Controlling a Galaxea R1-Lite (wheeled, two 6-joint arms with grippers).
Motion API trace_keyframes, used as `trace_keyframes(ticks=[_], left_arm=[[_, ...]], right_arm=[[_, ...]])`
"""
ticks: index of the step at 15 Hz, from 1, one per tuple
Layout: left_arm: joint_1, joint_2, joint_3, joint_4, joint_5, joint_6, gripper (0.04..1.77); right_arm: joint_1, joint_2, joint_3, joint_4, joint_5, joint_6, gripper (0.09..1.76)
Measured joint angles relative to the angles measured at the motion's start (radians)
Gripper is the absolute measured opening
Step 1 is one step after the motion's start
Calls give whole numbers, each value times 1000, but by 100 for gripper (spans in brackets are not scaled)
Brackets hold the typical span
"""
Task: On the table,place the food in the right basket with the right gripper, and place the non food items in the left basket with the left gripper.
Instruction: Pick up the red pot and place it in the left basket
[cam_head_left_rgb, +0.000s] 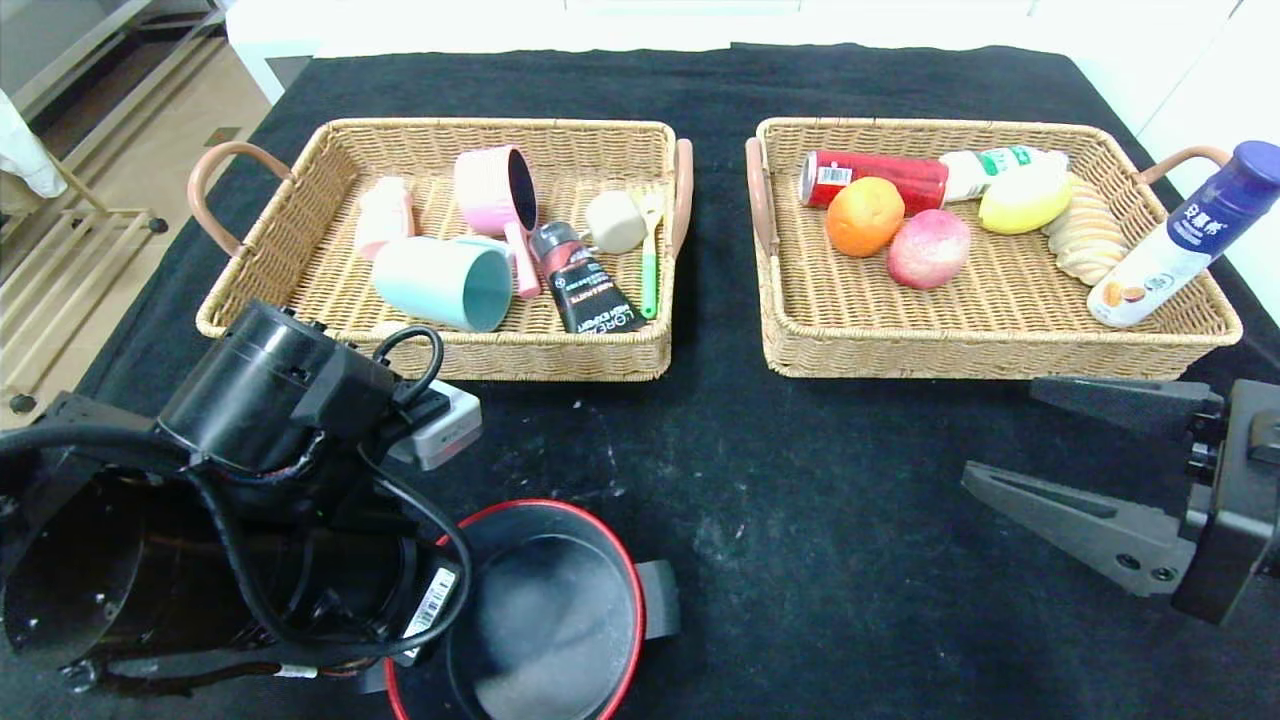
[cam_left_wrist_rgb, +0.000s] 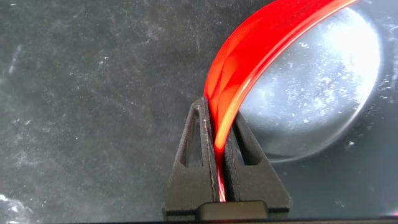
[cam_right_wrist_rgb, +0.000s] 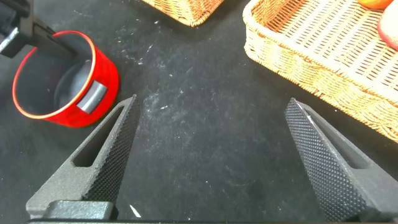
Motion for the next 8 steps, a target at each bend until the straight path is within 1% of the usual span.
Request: trace_keyframes(ticks=[2, 4, 8], left_arm=[[-3, -19, 0, 4, -3, 0, 18], [-11, -49, -4, 31, -15, -3, 18], [-14, -107, -29, 24, -20, -7, 18]], right_arm=[[0, 0, 0, 0, 0, -1, 171], [0, 0, 0, 0, 0, -1, 171], [0, 0, 1, 0, 0, 0, 171]])
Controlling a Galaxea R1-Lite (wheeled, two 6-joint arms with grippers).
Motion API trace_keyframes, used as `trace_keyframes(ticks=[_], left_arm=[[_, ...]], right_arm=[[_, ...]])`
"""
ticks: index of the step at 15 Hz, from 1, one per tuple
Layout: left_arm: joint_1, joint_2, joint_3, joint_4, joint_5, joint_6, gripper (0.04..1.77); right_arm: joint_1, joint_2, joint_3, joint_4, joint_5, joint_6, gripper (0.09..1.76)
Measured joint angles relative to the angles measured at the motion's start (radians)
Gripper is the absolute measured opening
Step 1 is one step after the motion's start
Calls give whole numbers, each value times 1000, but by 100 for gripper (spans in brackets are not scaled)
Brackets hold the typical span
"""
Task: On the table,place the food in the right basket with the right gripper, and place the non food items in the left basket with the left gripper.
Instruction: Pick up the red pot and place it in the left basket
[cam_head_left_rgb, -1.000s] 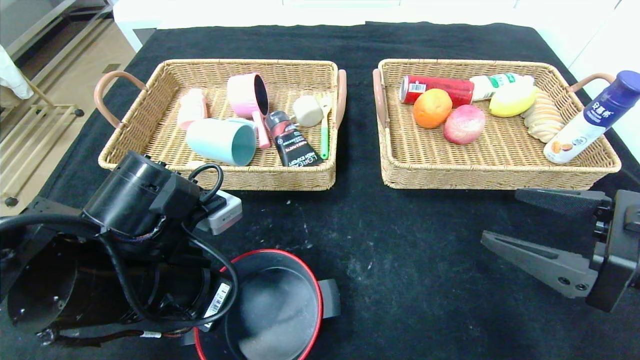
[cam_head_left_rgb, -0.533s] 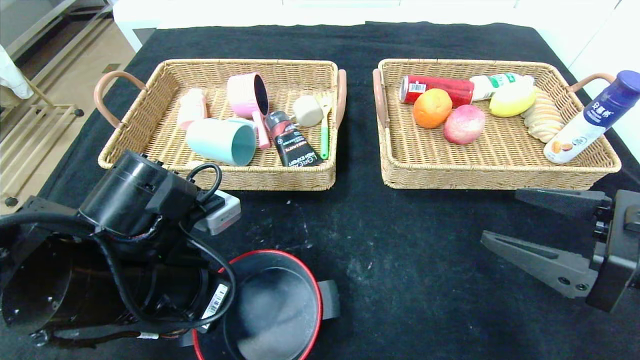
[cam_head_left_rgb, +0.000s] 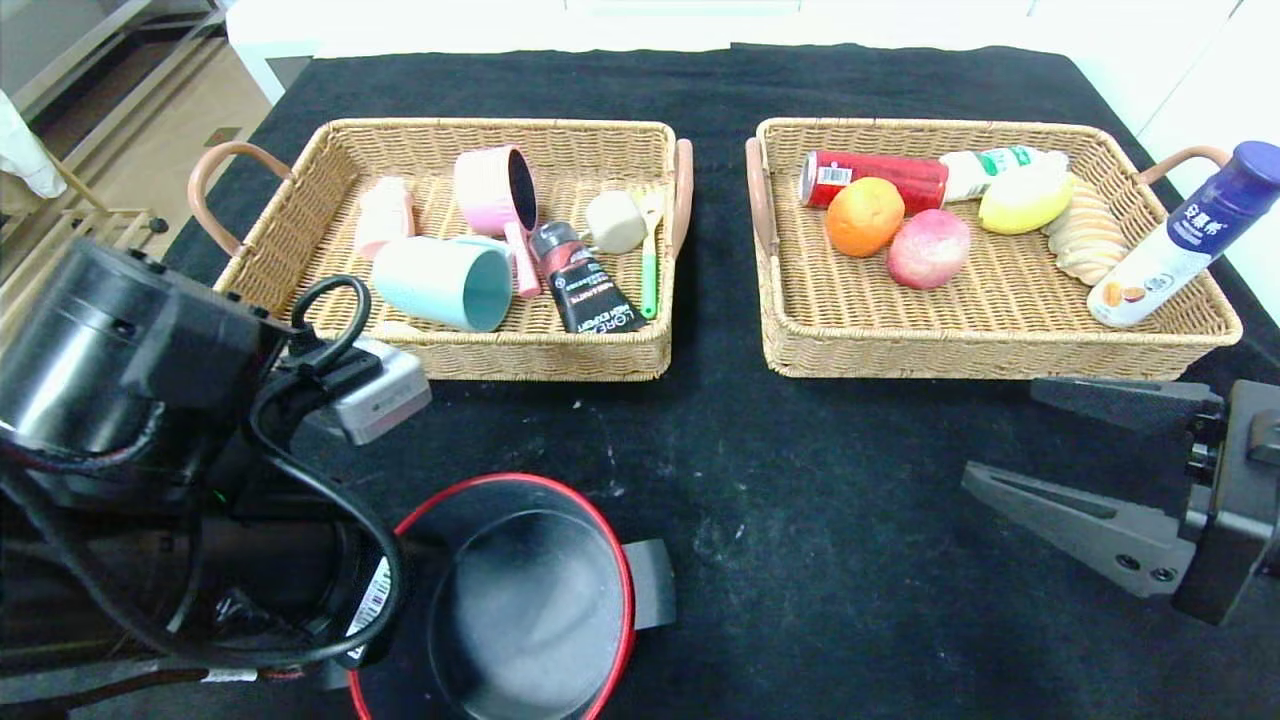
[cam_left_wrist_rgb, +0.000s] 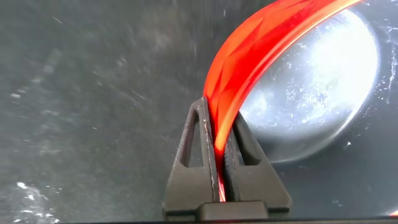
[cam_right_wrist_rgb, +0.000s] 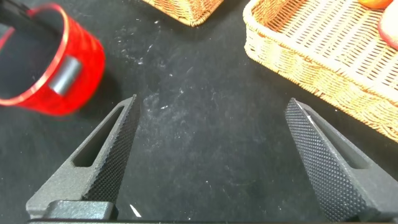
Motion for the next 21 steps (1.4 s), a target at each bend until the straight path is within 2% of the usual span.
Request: trace_keyframes(ticks=[3, 7, 12, 21], left_arm=[[10, -20, -66, -6, 0, -23, 18], [51, -1, -217, -7, 8, -96, 18], [206, 64, -391, -6, 14, -109, 18], [508, 177, -625, -8, -32, -139, 18]], right_arm=[[0, 1, 0, 0, 0, 0, 171], [0, 1, -1, 0, 0, 0, 171], [0, 1, -1, 0, 0, 0, 171], [0, 0, -1, 0, 0, 1, 171]])
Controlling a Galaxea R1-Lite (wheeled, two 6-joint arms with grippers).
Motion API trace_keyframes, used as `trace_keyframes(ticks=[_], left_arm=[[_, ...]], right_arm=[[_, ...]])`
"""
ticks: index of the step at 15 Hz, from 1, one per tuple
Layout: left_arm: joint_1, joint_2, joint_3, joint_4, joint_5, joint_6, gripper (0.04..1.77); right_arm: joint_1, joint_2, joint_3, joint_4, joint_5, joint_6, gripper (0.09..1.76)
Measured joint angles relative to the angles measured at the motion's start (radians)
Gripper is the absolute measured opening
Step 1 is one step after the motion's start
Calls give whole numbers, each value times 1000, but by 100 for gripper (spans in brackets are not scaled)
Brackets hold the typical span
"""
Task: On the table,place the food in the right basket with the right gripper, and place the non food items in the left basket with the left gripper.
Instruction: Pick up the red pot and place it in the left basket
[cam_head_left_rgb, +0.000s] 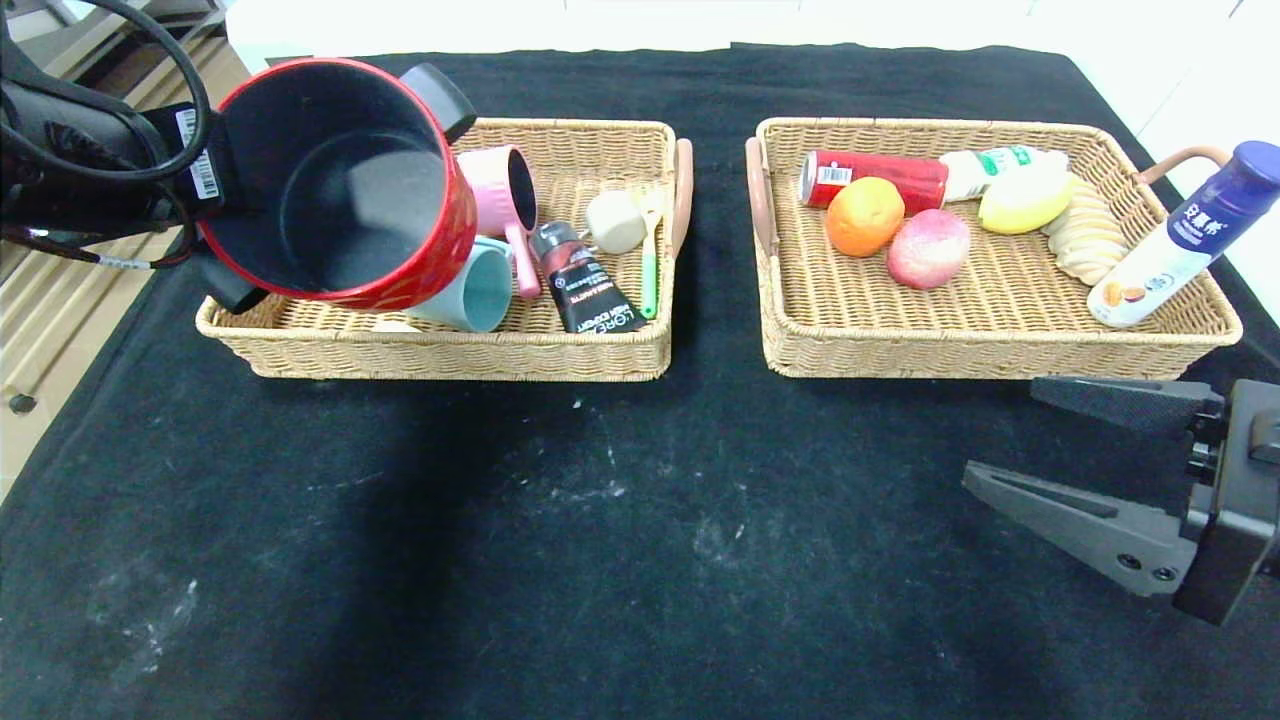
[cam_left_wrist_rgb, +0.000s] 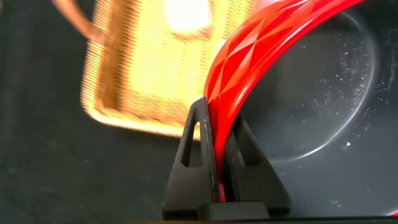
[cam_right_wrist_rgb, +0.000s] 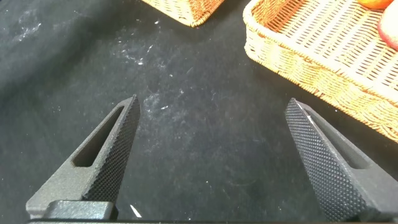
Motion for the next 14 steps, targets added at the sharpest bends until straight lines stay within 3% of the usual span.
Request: trace_keyframes(ticks=[6, 14], left_arm=[[161, 107, -76, -161, -38, -9, 18], [223, 259, -164, -298, -19, -19, 18]], right_arm=[[0, -1, 0, 0, 0, 0, 171], [3, 7, 4, 0, -1, -2, 171]])
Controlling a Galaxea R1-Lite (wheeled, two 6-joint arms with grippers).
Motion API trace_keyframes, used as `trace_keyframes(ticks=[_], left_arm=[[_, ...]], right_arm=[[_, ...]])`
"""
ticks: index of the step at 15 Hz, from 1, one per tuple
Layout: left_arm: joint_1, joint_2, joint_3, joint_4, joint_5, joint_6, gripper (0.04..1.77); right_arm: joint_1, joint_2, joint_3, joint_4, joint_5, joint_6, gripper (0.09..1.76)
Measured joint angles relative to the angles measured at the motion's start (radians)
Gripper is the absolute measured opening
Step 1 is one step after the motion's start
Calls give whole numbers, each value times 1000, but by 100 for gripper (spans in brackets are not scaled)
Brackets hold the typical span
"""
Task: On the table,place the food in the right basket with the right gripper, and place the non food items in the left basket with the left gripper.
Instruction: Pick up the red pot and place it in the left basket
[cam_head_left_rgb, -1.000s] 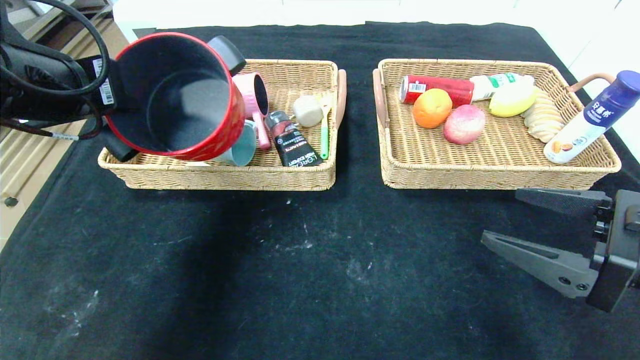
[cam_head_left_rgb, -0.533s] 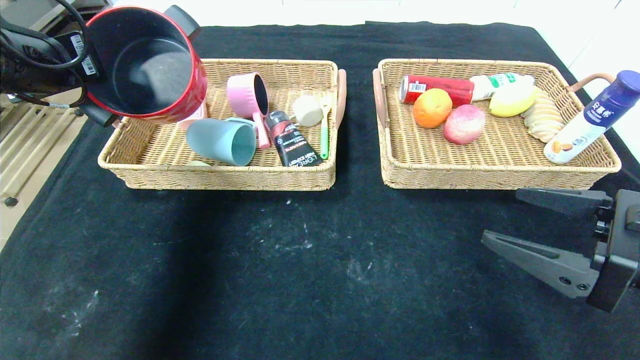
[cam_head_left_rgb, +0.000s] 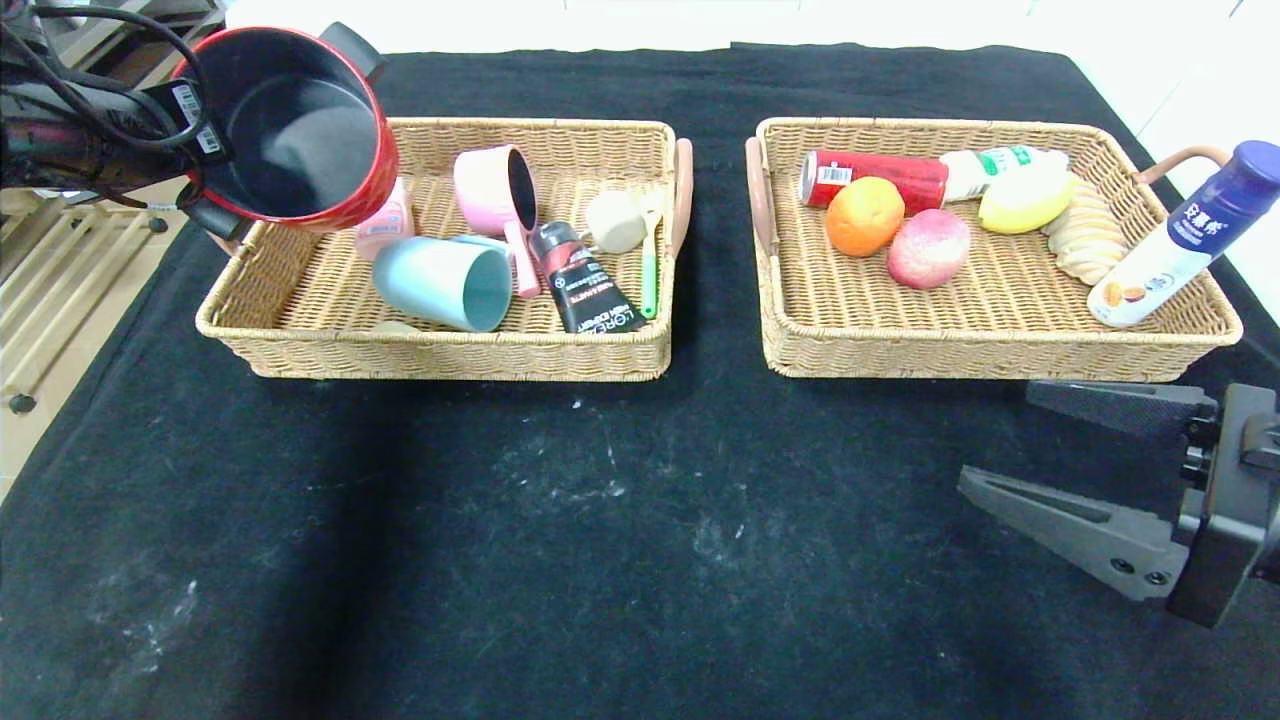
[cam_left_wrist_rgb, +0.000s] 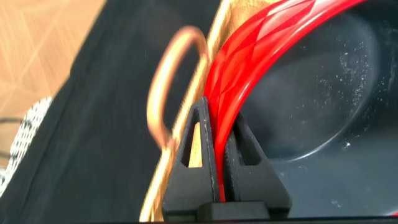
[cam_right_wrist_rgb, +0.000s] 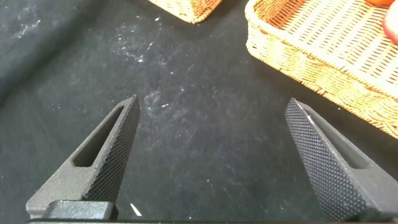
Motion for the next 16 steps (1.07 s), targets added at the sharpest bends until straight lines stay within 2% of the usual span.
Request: trace_keyframes(ticks=[9, 10, 11, 14, 16], left_arm=[[6, 53, -14, -5, 3, 9, 18], [5, 54, -14, -4, 3, 9, 26], [3, 54, -14, -5, 2, 10, 44], [-3, 49, -5, -1, 3, 10, 85], [-5, 38, 6, 2, 3, 11, 104]], right_arm=[[-2, -1, -3, -8, 1, 1, 171], [-3, -1, -1, -17, 0, 2, 171], [-3, -1, 0, -19, 1, 2, 171], [-3, -2, 2, -20, 1, 2, 171], [-2, -2, 2, -20, 1, 2, 171]])
